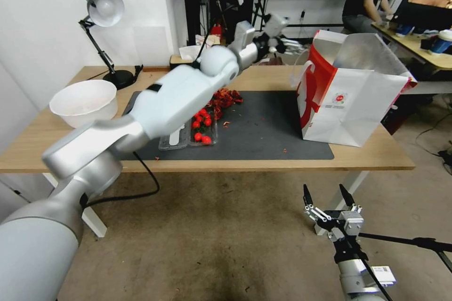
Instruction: Pick up the trash from the table and place it into the takeout bag.
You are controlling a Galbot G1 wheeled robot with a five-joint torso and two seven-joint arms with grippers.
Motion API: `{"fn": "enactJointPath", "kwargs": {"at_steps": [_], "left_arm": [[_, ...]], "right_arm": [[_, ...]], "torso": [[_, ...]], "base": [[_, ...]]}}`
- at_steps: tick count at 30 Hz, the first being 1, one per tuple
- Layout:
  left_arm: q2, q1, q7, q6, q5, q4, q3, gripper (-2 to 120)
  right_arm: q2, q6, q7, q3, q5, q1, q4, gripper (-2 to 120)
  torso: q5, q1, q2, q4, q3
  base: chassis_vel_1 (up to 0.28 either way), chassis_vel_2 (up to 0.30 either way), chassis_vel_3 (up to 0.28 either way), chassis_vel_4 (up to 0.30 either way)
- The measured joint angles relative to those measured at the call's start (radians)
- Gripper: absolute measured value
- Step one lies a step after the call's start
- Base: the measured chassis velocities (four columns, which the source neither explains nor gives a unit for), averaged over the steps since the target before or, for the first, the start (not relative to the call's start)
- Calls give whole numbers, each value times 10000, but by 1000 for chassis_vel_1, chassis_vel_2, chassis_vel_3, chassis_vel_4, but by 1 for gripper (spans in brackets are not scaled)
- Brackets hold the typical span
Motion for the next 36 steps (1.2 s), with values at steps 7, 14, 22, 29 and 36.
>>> {"fn": "enactJointPath", "kwargs": {"at_steps": [7,14,22,29,36], "left_arm": [[1253,1820,-5180,1158,1321,-2414,-484,100],[2490,3167,-7484,1417,1516,-3880,-1233,100],[4086,5970,-7891,1709,1782,-5869,-3457,100],[4812,9134,-7723,1633,2402,-7685,-5689,100],[5072,11375,-7818,1384,2858,-8812,-7093,100]], "right_arm": [[58,-1,7,21,-18,11,10,100],[59,-14,12,-46,-54,50,12,100],[41,-95,41,-161,-135,131,94,100],[-24,-129,44,-225,-142,173,228,100],[-97,-143,40,-241,-161,133,346,100]], "torso": [[-2,0,0,4,0],[-2,0,0,1,0],[3,0,0,1,-1],[7,-1,1,1,-1],[2,-2,1,1,-1]], "base": [[0,0,0,0],[0,0,0,0],[0,0,0,0],[0,0,0,0],[0,0,0,0]]}}
